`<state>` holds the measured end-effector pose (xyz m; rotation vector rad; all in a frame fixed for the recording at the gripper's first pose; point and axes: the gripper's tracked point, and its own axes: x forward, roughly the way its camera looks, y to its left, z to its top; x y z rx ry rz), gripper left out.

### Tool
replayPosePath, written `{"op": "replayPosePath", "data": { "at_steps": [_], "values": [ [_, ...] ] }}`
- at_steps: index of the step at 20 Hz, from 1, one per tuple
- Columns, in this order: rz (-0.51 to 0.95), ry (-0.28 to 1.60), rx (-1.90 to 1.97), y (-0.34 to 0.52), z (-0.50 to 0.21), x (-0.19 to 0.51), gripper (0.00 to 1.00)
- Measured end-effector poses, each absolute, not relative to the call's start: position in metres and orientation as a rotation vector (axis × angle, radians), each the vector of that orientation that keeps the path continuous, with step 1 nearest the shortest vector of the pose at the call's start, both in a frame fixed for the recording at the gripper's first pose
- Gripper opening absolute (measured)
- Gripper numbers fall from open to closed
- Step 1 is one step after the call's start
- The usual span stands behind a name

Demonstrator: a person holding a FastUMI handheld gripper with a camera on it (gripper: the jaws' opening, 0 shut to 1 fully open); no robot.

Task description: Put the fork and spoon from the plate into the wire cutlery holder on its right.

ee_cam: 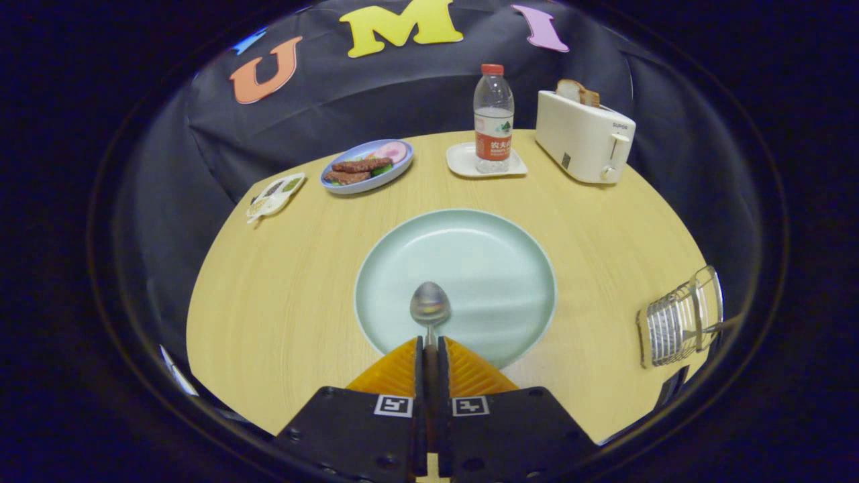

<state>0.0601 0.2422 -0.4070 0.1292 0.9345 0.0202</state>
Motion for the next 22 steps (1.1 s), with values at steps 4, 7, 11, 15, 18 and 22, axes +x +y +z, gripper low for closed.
{"op": "replayPosePath", "data": {
  "at_steps": [4, 7, 11, 15, 18, 22],
  "values": [
    [0.024, 0.923, 0.095, 0.207, -0.388, 0.056, 0.01],
    [0.008, 0.912, 0.104, 0.177, -0.371, 0.053, 0.01],
    [-0.008, 0.896, 0.12, 0.131, -0.344, 0.045, 0.01],
    [-0.02, 0.878, 0.095, 0.08, -0.324, 0.033, 0.01],
    [-0.037, 0.874, 0.086, 0.041, -0.312, 0.021, 0.01],
    [-0.076, 0.889, 0.089, -0.005, -0.297, -0.003, 0.0]
  ]
}}
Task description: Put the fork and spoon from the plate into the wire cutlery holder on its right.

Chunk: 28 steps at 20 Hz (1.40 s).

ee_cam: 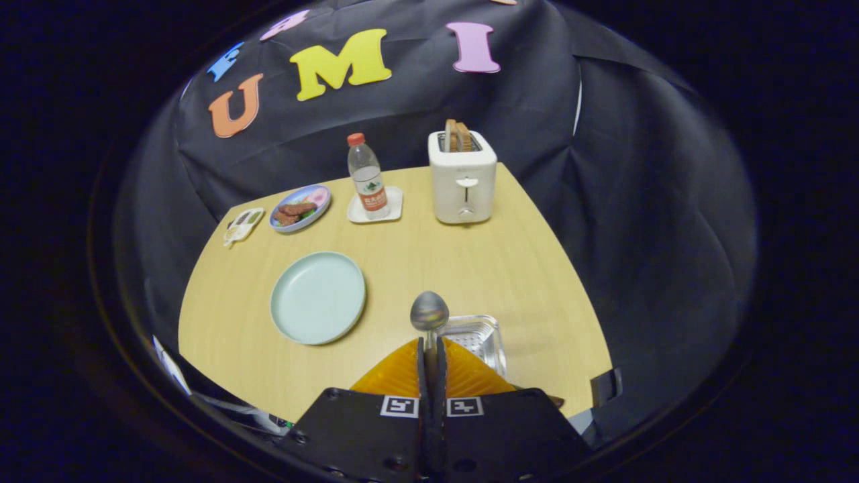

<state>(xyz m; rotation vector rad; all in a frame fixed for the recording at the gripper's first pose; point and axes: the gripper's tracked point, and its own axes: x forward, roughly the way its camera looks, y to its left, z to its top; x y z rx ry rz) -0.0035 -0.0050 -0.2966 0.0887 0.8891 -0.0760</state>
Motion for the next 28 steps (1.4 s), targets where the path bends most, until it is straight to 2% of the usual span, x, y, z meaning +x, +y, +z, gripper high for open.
{"op": "replayPosePath", "data": {
  "at_steps": [7, 13, 19, 20, 28],
  "values": [
    [-0.082, 0.963, 0.111, -0.032, -0.307, -0.036, 0.01],
    [-0.088, 0.998, 0.105, -0.03, -0.319, -0.028, 0.01],
    [-0.071, 0.956, 0.116, -0.022, -0.303, -0.015, 0.12],
    [-0.064, 0.942, 0.117, -0.019, -0.298, -0.012, 0.24],
    [-0.014, 0.772, 0.091, 0.009, -0.229, 0.002, 0.79]
  ]
}}
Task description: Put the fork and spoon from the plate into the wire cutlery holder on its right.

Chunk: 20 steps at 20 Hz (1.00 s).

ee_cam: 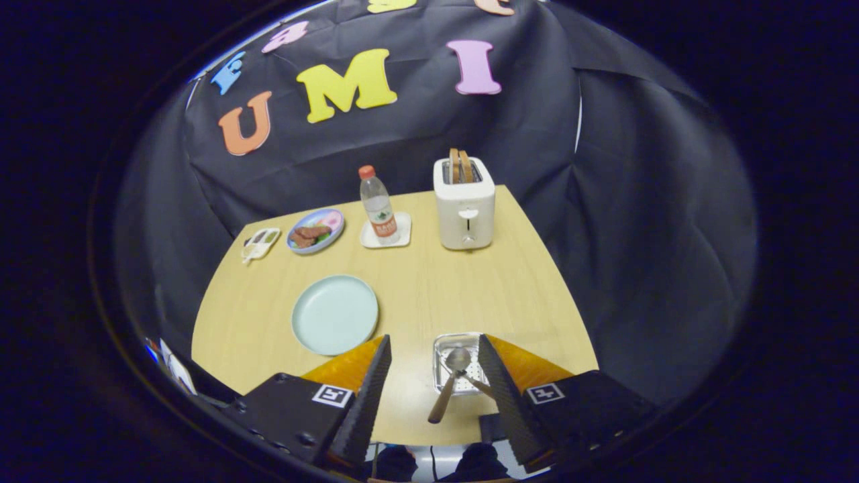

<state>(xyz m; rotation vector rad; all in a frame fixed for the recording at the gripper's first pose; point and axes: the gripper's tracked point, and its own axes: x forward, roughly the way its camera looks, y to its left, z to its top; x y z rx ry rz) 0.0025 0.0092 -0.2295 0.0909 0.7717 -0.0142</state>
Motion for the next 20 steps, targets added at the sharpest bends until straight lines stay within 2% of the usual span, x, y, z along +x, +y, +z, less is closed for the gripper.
{"op": "replayPosePath", "data": {
  "at_steps": [8, 14, 20],
  "values": [
    [-0.021, 0.517, 0.019, 0.04, -0.121, 0.005, 0.95],
    [-0.001, 0.236, -0.004, 0.064, -0.028, -0.007, 0.95],
    [0.012, 0.095, -0.035, 0.07, -0.002, -0.025, 0.95]
  ]
}}
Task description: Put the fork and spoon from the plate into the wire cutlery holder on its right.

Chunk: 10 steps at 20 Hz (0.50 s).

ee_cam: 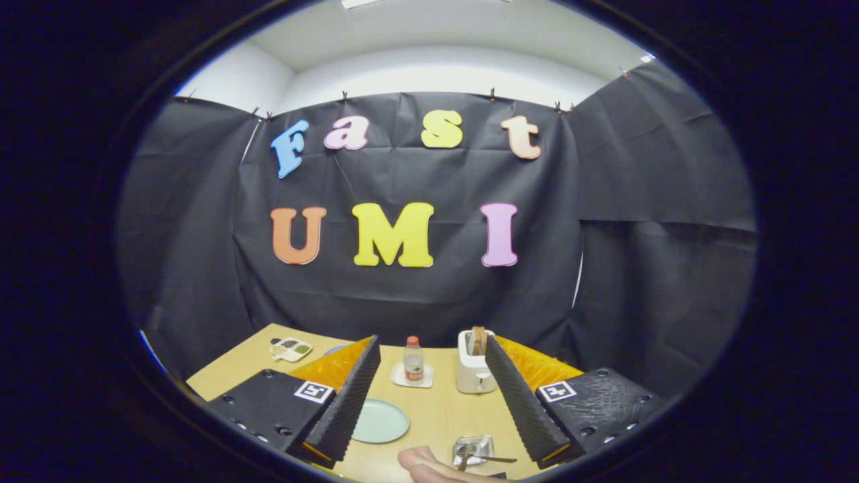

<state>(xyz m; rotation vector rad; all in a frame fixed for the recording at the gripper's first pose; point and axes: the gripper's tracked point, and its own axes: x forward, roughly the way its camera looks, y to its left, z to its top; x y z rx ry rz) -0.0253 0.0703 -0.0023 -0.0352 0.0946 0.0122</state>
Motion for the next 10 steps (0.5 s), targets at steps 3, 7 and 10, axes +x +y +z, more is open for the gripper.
{"op": "replayPosePath", "data": {
  "at_steps": [3, 7, 10],
  "values": [
    [0.028, 0.031, -0.051, 0.076, 0.011, -0.033, 0.95],
    [0.032, 0.031, -0.042, 0.078, 0.006, -0.039, 0.95],
    [0.035, 0.048, -0.021, 0.077, 0.003, -0.041, 0.95]
  ]
}}
